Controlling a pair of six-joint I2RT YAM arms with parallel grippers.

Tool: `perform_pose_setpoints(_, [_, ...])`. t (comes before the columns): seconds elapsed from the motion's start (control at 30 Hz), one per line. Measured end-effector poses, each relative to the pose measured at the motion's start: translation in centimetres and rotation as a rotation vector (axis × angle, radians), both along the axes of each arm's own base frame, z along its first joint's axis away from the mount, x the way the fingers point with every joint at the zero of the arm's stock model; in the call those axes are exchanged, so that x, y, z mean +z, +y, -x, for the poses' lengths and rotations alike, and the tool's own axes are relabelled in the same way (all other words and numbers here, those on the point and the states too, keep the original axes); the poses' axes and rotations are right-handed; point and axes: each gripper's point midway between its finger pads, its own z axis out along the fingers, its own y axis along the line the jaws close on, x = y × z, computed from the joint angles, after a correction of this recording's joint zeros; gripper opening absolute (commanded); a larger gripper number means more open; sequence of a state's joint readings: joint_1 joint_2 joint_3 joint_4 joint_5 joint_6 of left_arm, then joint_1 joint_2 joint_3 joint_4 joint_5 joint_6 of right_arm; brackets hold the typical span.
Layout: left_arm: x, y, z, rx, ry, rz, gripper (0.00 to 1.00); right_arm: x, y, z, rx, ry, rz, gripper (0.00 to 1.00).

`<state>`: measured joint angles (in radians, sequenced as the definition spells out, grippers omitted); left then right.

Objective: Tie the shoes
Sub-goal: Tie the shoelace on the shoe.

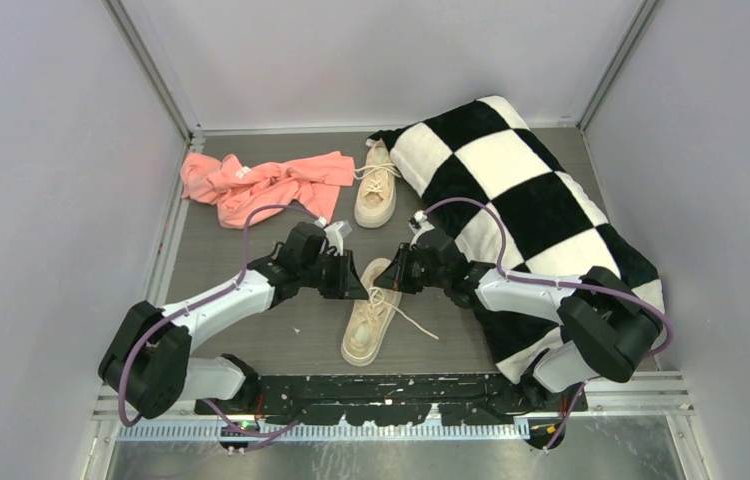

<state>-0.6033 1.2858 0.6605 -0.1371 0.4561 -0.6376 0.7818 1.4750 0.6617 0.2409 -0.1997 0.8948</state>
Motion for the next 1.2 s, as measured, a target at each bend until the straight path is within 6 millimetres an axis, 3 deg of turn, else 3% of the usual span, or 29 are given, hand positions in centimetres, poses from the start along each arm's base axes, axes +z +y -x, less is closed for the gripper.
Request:
perform_pose_setpoints(0.37, [1.0,1.3,0.2,0.007,-0.048,-0.05,0.42,0.0,-0.1,-0.1,0.007,-0.021,0.013,0.01])
perform_pose_setpoints(0.67, [2.0,0.8,-1.9,0.092,-0.098,-0.019,0.32,0.3,-0.1,-0.2,0.011,-0.033,0.011,0.01])
perform_pose_setpoints(0.93, [0.6,0.3,-3.3,0.155,-0.063,-0.021,0.3,0.4,-0.1,-0.2,0.012,-0.036,0.009,0.01])
perform_pose_setpoints(1.2, [-0.7,-0.3,-2.7,0.115,-0.012,-0.021,0.27,0.4,-0.1,-0.2,0.012,-0.037,0.01,0.01])
